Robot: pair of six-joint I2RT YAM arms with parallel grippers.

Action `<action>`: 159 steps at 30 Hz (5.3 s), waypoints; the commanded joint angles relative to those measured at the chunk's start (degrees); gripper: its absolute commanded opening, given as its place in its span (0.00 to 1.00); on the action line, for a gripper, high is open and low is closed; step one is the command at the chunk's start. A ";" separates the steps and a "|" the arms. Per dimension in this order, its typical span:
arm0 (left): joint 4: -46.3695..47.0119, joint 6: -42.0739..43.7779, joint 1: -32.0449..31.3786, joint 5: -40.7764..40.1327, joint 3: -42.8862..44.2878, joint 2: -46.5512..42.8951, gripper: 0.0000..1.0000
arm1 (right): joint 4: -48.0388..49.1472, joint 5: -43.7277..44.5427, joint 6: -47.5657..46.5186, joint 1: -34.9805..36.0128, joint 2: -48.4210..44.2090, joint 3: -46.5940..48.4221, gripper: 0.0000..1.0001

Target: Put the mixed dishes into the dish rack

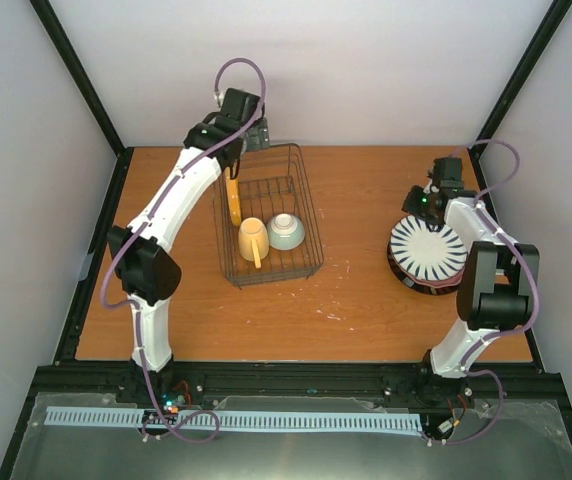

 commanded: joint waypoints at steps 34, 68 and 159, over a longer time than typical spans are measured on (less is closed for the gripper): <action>20.61 11.54 -16.75 64.98 5.01 20.10 0.58 | -20.97 7.19 3.54 -19.39 -16.55 -13.05 0.37; 18.24 13.26 -17.79 61.21 3.51 20.35 0.64 | -17.22 -3.06 5.54 -22.31 -5.87 -14.96 0.28; 13.86 12.55 -7.67 80.34 3.76 10.69 0.01 | -14.20 -31.05 -3.99 -22.92 -23.45 -14.90 0.49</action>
